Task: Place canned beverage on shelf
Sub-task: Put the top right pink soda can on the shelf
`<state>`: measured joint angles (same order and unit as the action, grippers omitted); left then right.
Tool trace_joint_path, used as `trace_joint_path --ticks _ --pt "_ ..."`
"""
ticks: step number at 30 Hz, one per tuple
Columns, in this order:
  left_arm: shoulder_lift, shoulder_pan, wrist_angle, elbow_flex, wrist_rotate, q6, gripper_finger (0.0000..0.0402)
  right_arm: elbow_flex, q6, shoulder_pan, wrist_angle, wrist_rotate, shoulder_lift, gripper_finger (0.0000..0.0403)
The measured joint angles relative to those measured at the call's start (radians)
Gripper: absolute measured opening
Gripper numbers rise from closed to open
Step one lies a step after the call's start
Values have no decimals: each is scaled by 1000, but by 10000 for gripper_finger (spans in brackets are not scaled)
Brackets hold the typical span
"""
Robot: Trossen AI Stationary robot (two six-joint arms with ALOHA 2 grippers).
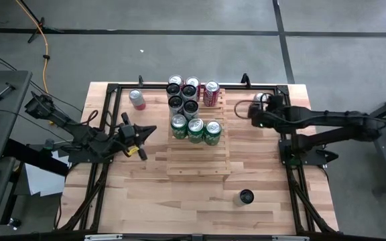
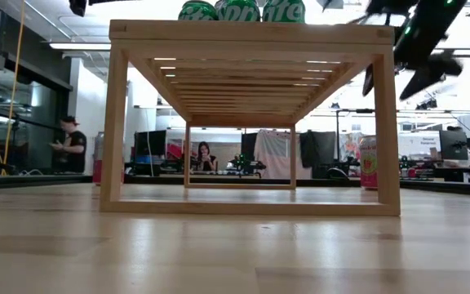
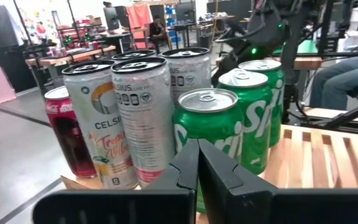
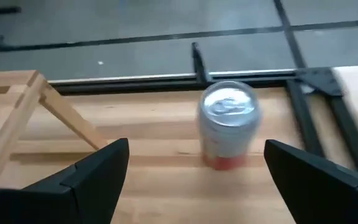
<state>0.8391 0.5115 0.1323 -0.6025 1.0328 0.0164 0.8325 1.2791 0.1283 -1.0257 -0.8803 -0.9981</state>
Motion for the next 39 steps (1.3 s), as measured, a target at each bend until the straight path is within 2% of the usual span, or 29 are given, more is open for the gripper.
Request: trace_joint_path --ticks 4,9,14,19,33,39 --pt "0 -12 0 0 0 0 0 -101 -131 126 261 20 -3 359" --pt "0 -15 -6 0 0 0 0 -175 -138 261 415 12 -30 359" --pt "0 -14 -18 0 -27 6 0 -195 -135 344 460 -2 -88 359" --pt "0 -14 -17 0 -38 6 0 -195 -188 373 552 -6 -169 359" --pt "0 -14 -16 0 -38 -2 0 -194 -188 423 575 2 -314 359" --pt "0 -14 -16 0 -38 -1 0 -194 -188 453 579 51 -360 359"
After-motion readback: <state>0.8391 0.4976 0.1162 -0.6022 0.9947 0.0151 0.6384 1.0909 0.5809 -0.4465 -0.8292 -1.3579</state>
